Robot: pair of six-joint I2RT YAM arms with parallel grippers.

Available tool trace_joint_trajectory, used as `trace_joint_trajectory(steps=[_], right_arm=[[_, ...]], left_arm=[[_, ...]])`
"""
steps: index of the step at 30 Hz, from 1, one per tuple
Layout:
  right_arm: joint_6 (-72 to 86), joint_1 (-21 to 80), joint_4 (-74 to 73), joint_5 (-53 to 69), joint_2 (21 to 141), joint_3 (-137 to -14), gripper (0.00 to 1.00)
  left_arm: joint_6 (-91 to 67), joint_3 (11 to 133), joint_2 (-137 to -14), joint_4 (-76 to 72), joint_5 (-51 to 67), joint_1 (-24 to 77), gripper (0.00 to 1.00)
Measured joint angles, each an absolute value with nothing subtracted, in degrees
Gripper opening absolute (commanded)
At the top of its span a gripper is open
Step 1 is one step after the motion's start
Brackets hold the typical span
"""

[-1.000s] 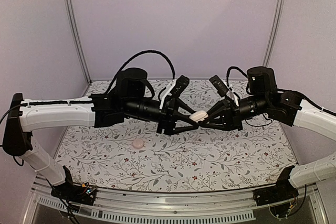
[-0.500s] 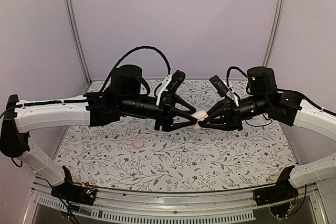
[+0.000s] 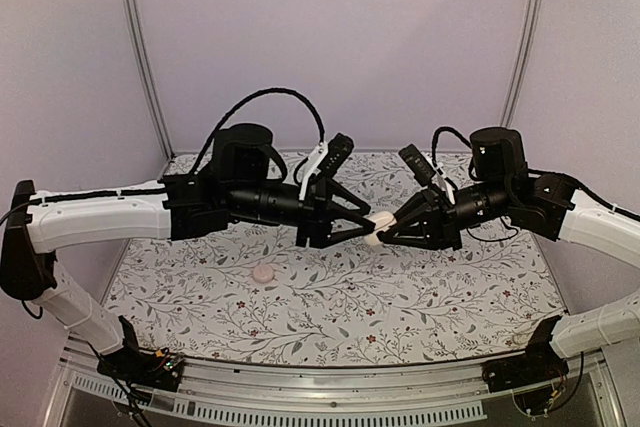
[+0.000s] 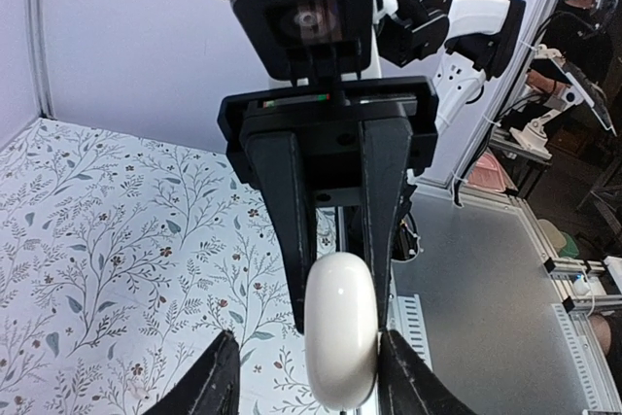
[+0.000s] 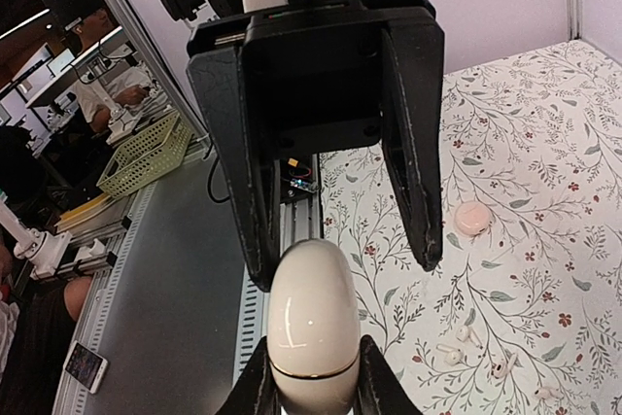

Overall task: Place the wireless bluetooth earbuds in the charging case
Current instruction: Open the charging case.

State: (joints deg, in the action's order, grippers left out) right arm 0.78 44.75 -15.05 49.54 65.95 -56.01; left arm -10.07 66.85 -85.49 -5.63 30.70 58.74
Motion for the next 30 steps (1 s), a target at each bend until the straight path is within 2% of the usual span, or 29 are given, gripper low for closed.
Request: trace_joint_trajectory(steps=[17, 22, 30], right_arm=[[-1.61, 45.58, -16.38, 48.6, 65.95, -55.96, 0.14], [-2.39, 45.69, -15.31, 47.88, 65.54, -55.0, 0.13], [-1.34, 45.65, -9.37, 43.94, 64.03, -48.86, 0.13]], left_arm=[[-10.31, 67.61, -85.3, -4.97, 26.72, 55.44, 0.47], [-10.33, 67.59, -84.84, -4.69, 26.41, 54.65, 0.51], [-11.03, 63.81, -77.49, -3.77, 22.87, 52.31, 0.51]])
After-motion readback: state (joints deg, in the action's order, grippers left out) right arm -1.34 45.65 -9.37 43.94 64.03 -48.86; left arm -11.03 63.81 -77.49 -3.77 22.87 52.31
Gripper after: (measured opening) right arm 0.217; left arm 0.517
